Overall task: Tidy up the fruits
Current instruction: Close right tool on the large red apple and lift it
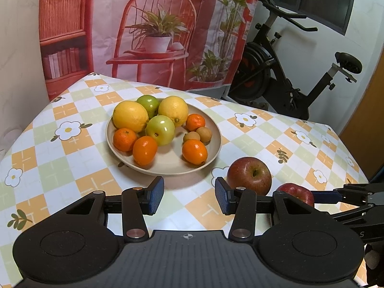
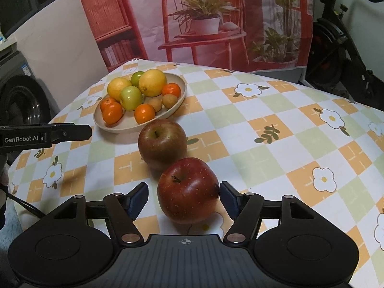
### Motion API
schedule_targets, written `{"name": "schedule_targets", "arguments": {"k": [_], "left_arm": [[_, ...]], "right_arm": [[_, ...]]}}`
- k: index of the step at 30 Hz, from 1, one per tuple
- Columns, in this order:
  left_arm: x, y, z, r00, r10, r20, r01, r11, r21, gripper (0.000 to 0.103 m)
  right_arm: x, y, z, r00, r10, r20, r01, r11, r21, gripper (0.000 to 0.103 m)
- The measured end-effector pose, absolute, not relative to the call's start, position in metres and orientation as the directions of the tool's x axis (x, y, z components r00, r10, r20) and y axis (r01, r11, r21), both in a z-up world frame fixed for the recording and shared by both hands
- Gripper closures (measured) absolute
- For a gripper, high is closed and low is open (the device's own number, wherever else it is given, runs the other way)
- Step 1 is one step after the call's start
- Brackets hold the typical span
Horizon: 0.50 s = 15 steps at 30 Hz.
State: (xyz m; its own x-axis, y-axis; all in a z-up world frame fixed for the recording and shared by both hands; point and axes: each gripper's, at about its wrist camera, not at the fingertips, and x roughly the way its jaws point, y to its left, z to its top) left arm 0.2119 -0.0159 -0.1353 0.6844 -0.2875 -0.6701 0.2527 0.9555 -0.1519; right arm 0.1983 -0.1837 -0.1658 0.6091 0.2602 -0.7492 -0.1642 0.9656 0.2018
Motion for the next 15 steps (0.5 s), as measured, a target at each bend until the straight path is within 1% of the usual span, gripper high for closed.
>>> {"name": "schedule_targets", "arguments": {"k": [3,5,8,9,15], "left_arm": [[0.212,-0.016,-0.136,0.683,-0.287,-0.671,0.251,0.956,-0.154,0.054],[0.212,-0.015,-0.136,0.683,-0.288,-0.671,0.251,0.956,-0.154,0.054],[0.212,-0.015,-0.136,0.683,-0.288,-0.671,0.251,0.956,-0.154,0.054],[0.212,-0.015,-0.136,0.683,-0.288,-0.671,0.251,0.956,-0.154,0.054],[0.212,-0.015,-0.135,0.684,-0.287,-0.671,0.249,0.956,-0.156,0.054]], "right_arm": [[0.202,-0.182,-0.168,0.596,0.254,-0.762,-0.170,0.967,0.190,0.038],[0.205,-0.181,-0.171,0.583,0.244,-0.775,-0.174,0.969,0.174,0.038],[0.210,-0.182,-0.175,0.561,0.259,-0.786,-0.186,0.965,0.185,0.041],[0.211,-0.183,-0.177,0.555,0.268,-0.787,-0.189,0.963,0.194,0.047],[0.209,-0.203,-0.174,0.571,0.285,-0.770,-0.151,0.958,0.242,0.046]]}}
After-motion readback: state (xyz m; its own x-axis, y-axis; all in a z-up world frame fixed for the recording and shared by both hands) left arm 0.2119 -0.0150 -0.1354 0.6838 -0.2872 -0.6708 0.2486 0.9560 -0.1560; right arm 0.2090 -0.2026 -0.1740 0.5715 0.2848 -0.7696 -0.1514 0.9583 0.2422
